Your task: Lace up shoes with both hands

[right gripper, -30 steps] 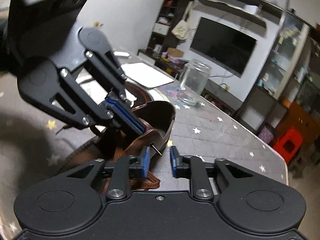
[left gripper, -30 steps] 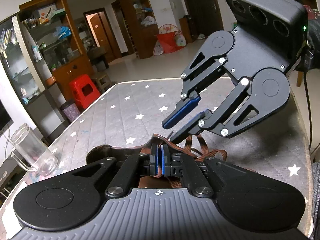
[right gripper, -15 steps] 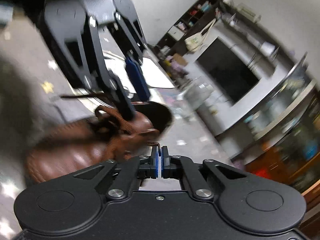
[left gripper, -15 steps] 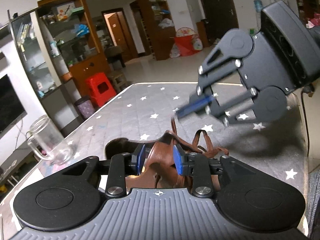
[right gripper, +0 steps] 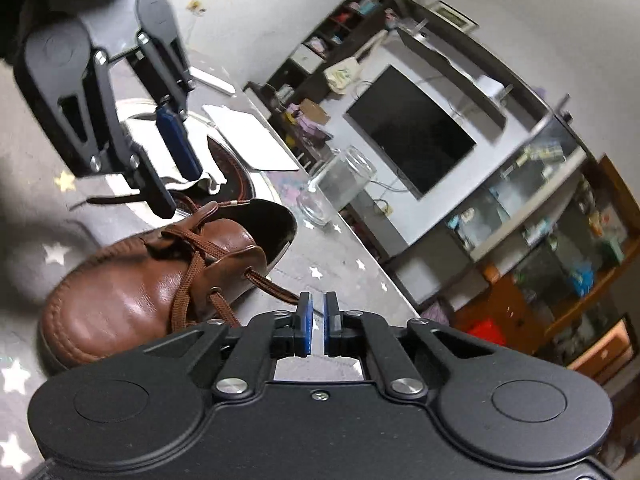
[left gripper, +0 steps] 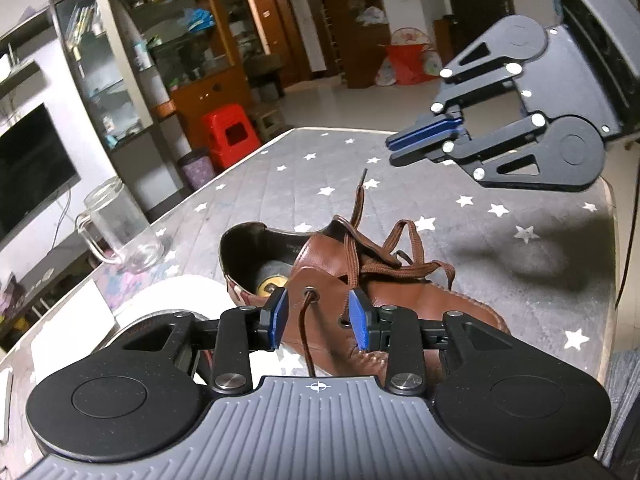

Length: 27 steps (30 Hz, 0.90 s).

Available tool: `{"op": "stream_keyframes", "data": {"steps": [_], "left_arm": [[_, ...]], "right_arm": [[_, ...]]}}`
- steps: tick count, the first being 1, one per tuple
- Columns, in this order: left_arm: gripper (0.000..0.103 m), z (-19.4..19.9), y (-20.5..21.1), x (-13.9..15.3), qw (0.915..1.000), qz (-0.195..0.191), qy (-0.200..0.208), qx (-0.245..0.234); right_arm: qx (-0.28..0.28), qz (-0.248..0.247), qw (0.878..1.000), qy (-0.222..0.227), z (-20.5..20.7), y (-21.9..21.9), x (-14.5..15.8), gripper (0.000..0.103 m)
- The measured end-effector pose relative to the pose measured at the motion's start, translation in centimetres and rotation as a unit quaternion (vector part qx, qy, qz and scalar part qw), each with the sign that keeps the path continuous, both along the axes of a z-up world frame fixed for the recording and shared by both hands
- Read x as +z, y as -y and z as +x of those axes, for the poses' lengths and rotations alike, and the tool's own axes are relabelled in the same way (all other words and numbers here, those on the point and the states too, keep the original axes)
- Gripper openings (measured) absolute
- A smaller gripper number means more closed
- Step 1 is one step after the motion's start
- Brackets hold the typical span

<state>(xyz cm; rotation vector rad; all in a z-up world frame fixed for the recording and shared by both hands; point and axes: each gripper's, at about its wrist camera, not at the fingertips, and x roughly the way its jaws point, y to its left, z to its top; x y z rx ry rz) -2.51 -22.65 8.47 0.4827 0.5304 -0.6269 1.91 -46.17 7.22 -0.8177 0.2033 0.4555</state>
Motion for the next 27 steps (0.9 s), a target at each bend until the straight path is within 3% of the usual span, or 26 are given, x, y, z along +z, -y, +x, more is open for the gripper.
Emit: {"op": "stream_keyframes", "data": {"steps": [7,13,19,21,24,27], "left_arm": [[0.043,-0.5,0.4,0.1,0.9993,-0.004,-0.012,0.036],[0.042,-1.2,0.6,1.1,0.9993,-0.026,-0.004,0.025],[0.034,-0.7,1.7,1.4,0.9997,-0.023,0.0,0.003],[0.025,-0.4,2.2,1.2,0.9999,-0.015,-0.004,-0.002],[0.02,0.5,3.1,0.9,0.9999,-0.001,-0.011,-0.011],[0.02,1.1,3.7,0.7,0.9996,0.015,-0.013,-0.02]], "right_arm": [[-0.007,0.058,0.998,-0.036,-1.2,0.2,-0.8,0.004],[-0.003,0.102,0.992,-0.069,-2.0,-0.3,-1.6,0.004],[0.001,0.146,0.984,-0.102,-2.8,-0.9,-2.4,0.004],[0.003,0.159,0.981,-0.112,-3.0,-1.1,-2.7,0.004],[0.004,0.162,0.98,-0.118,-2.8,-1.5,-2.8,0.004],[0.006,0.166,0.978,-0.124,-2.7,-1.8,-3.0,0.004]]}}
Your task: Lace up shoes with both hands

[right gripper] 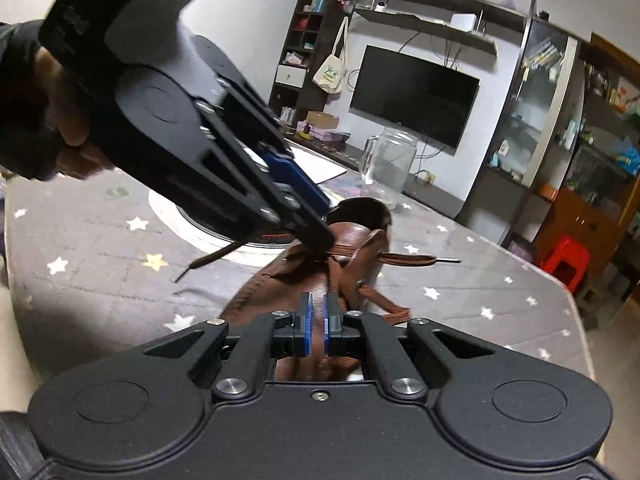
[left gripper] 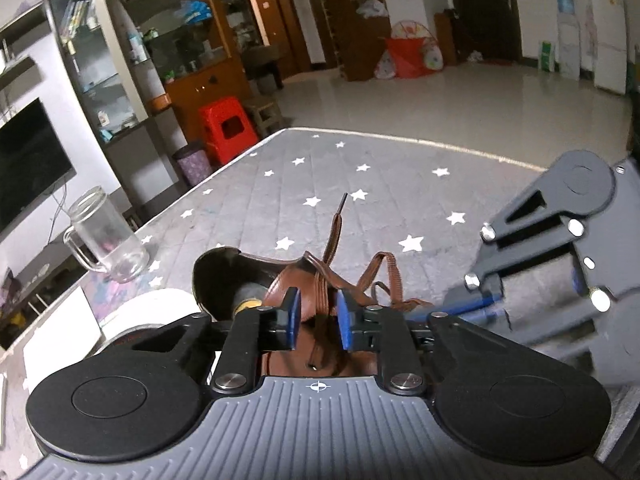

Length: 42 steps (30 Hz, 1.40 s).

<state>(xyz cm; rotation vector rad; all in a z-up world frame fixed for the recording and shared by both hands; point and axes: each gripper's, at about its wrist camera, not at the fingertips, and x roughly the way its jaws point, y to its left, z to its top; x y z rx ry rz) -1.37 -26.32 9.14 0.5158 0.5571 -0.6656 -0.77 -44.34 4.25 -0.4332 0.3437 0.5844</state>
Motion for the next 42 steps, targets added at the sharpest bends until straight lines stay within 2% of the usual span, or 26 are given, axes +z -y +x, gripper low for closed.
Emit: {"op": "stream_keyframes", "data": {"steps": [7,13,15,17,18,19,22,28,33,38,40,42], "left_arm": [[0.02,1.4,1.0,-0.9,0.9988,0.04,-0.008,-0.026],[0.016,2.3,1.1,-1.3,0.9983,0.042,-0.014,-0.037],[0.011,2.5,1.0,-1.6,0.9985,0.038,-0.015,-0.037],[0.008,2.6,1.0,-1.6,0.9988,0.031,-0.018,-0.035],[0.006,2.3,0.9,-1.6,0.9991,0.026,-0.012,-0.03],[0.006,2.0,0.8,-1.6,0.9994,0.021,-0.006,-0.025],[0.004,0.6,0.5,-1.1,0.9996,0.015,0.022,-0.009],[0.004,-2.1,-2.2,0.6,0.997,-0.029,0.051,0.05],[0.004,-3.8,-4.9,1.2,0.9911,-0.057,0.048,0.11],[0.005,-3.9,-6.6,1.7,0.9866,-0.044,0.045,0.151],[0.009,-3.4,-6.9,2.2,0.9844,-0.048,0.043,0.164],[0.024,-3.0,-6.9,2.8,0.9843,-0.061,0.033,0.162]], "right_arm": [[0.005,0.009,1.0,-0.014,0.3,-0.9,-0.3,0.004],[0.009,0.017,0.999,-0.025,0.6,-1.6,-0.6,0.004],[0.007,0.018,0.999,-0.03,-1.8,0.5,0.3,0.004],[0.004,0.018,0.999,-0.033,-1.7,0.5,0.1,0.009],[0.001,0.018,0.999,-0.032,-1.7,0.5,0.1,0.015],[-0.001,0.019,0.999,-0.032,-1.7,0.5,0.1,0.016],[-0.004,0.022,0.999,-0.034,-1.7,0.6,0.1,0.016],[-0.007,0.018,0.999,-0.025,-1.9,0.2,0.2,0.016],[-0.009,0.016,1.0,-0.016,-2.2,-0.1,0.4,0.016],[-0.011,0.014,1.0,-0.007,-2.4,-0.3,0.6,0.016],[-0.012,0.013,1.0,-0.003,-2.5,-0.4,0.7,0.016],[-0.013,0.013,1.0,0.001,-2.6,-0.6,0.8,0.016]]}}
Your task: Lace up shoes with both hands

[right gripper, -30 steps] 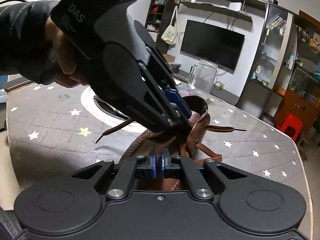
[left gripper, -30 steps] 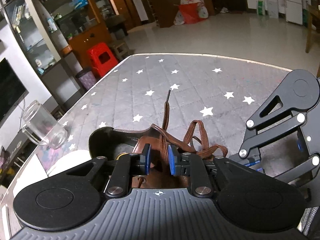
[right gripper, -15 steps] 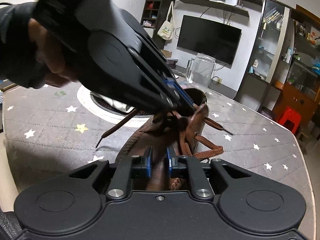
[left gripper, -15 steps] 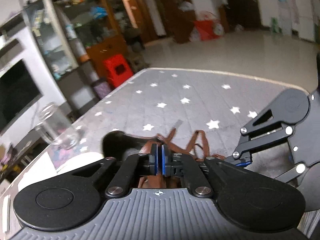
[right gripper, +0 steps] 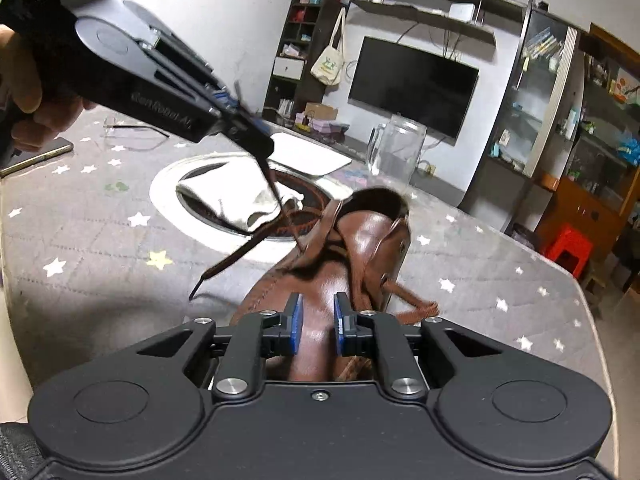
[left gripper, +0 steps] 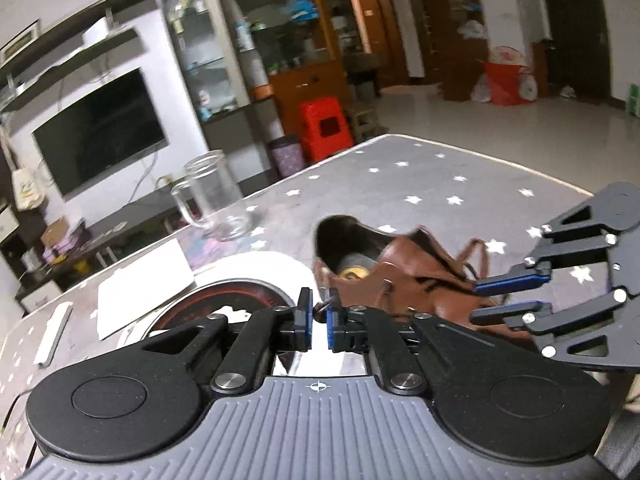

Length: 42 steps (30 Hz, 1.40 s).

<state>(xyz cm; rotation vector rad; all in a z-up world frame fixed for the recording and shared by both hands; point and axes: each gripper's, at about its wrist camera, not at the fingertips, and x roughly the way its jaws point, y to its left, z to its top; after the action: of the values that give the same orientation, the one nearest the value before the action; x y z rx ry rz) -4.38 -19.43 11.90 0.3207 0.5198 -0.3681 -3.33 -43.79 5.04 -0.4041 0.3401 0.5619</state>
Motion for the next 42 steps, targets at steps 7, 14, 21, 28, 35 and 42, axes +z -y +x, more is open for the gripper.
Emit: {"op": "stream_keyframes", "data": {"steps": [7,14,21,28,35,42], "left_arm": [[0.034,1.6,2.4,0.5,0.999,-0.008,-0.02,-0.039],[0.034,4.2,4.4,-0.9,0.9967,0.0,-0.061,-0.054],[0.018,4.5,3.3,-1.3,0.9953,-0.019,-0.074,-0.061],[0.018,3.8,1.7,-1.3,0.9947,-0.044,-0.07,-0.061],[0.019,4.0,1.5,-1.4,0.9942,-0.054,-0.068,-0.064],[0.021,3.8,1.4,-1.4,0.9946,-0.053,-0.064,-0.062]], "right_arm": [[0.013,-0.009,1.0,0.009,0.7,-0.6,0.1,0.016],[0.03,-0.02,0.999,0.018,1.7,-1.3,0.2,0.016],[0.048,-0.031,0.998,0.026,2.8,-2.1,0.3,0.016],[0.073,-0.045,0.996,0.029,5.3,-1.9,0.9,0.015],[0.087,-0.06,0.994,0.039,5.6,-3.1,0.5,0.002],[0.019,-0.066,0.993,0.095,4.0,-0.8,1.9,0.002]]}}
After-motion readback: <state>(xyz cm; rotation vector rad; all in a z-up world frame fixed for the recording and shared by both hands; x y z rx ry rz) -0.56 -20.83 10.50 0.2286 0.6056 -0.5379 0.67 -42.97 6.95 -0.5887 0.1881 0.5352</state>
